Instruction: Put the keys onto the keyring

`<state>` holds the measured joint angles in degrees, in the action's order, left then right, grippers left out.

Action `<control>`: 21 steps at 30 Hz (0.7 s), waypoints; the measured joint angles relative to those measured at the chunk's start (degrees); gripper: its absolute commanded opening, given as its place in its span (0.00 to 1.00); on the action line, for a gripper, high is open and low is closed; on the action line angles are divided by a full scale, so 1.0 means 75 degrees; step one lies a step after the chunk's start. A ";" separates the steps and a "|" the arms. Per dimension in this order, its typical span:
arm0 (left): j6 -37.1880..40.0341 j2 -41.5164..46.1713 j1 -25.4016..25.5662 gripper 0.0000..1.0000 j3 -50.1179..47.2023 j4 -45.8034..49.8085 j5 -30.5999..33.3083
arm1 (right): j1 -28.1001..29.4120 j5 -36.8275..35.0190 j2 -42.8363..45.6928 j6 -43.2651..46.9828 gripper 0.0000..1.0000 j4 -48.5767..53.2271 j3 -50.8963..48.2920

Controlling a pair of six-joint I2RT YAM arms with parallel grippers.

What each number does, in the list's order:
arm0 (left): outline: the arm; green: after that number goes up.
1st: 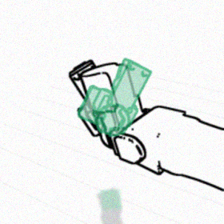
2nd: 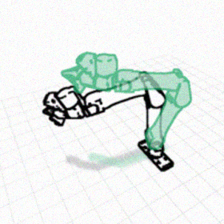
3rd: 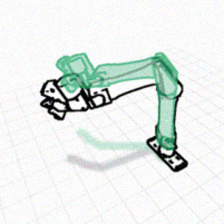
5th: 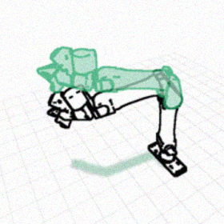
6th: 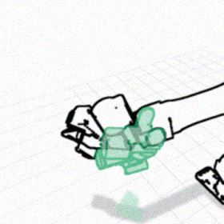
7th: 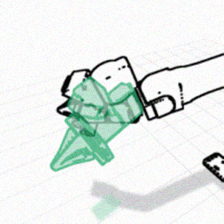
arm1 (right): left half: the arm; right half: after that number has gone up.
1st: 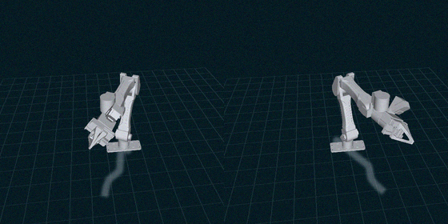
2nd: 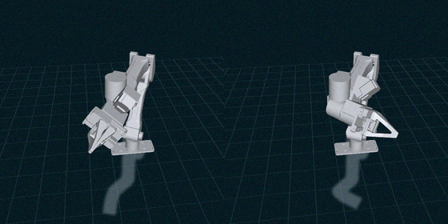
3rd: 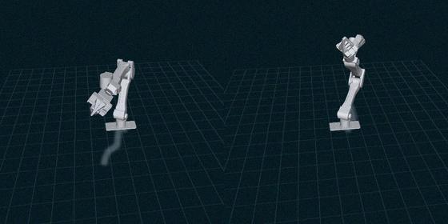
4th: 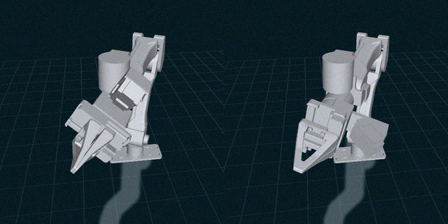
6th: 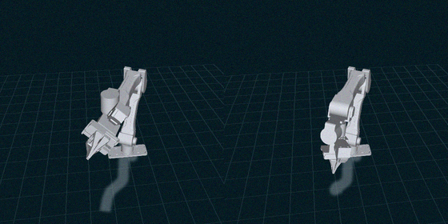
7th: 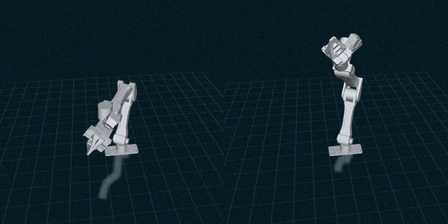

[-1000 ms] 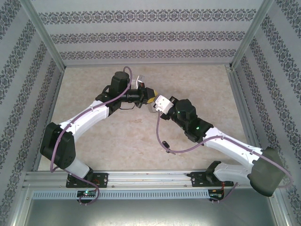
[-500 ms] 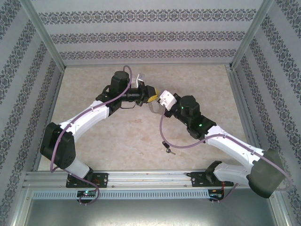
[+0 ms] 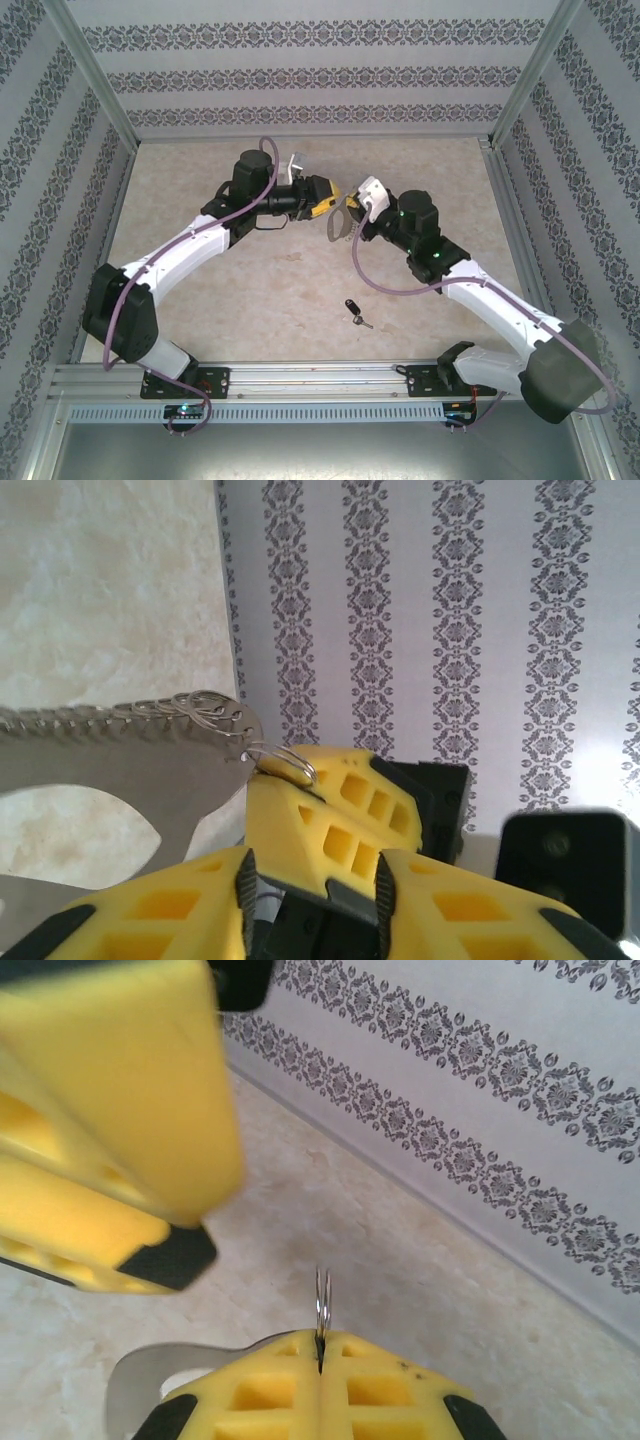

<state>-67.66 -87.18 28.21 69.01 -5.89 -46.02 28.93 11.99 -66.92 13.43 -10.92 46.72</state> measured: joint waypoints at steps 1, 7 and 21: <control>0.0201 0.0099 -0.0038 0.46 0.0000 0.0079 0.0087 | -0.0134 0.0236 -0.0064 -0.0157 0.00 0.0038 0.0093; 0.1813 0.0697 -0.0248 0.50 0.0000 0.0565 0.0906 | -0.0699 0.1693 -0.0525 -0.1183 0.00 0.0119 0.0586; 0.4121 0.0848 -0.0332 0.61 -0.0799 -0.0262 0.1239 | -0.1169 0.4211 -0.1693 -0.3963 0.00 -0.1183 0.0778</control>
<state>-36.75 -80.82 25.71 63.02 -7.86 -36.73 20.16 43.57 -79.61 -16.29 -19.79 52.56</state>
